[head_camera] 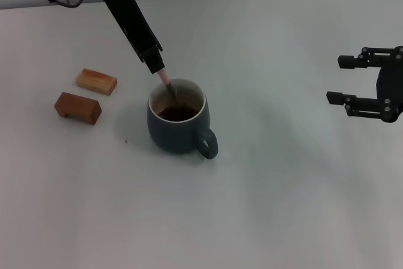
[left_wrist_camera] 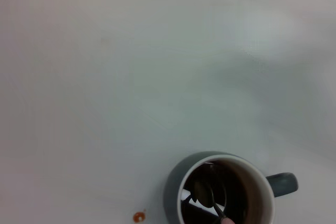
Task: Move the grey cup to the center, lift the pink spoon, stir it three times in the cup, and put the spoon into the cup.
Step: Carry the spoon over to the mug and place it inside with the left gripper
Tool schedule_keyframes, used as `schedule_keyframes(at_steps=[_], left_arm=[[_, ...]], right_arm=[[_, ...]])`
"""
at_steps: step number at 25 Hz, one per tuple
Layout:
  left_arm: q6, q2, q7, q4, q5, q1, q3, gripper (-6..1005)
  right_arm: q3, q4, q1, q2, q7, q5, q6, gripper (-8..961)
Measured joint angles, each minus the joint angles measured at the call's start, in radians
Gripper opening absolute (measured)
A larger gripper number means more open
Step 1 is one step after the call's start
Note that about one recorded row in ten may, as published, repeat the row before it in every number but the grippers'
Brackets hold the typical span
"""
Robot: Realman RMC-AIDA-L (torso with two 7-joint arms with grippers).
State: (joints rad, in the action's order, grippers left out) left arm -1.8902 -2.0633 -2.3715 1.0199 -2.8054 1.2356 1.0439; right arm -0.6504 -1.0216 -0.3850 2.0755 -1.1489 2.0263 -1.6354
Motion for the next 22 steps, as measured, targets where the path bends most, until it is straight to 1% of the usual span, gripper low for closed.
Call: schedule_keyframes(at_steps=[6,13,22], left_arm=[[0.016,-0.001,-0.002,-0.004,-0.022,-0.007,0.022,132],[0.013,-0.002,-0.004,-0.002,-0.046,-0.015,0.051,155],[-0.001,-0.005,-0.011,-0.004,-0.04,-0.025,0.069,184]], right_arm=[[0.0,0.0,-0.001,0.0,0.0,0.0,0.002,651],[0.0,-0.001,-0.001,0.0,0.0,0.0,0.002,651],[0.0,-0.002,-0.007,0.0,0.0,0.0,0.002,651]])
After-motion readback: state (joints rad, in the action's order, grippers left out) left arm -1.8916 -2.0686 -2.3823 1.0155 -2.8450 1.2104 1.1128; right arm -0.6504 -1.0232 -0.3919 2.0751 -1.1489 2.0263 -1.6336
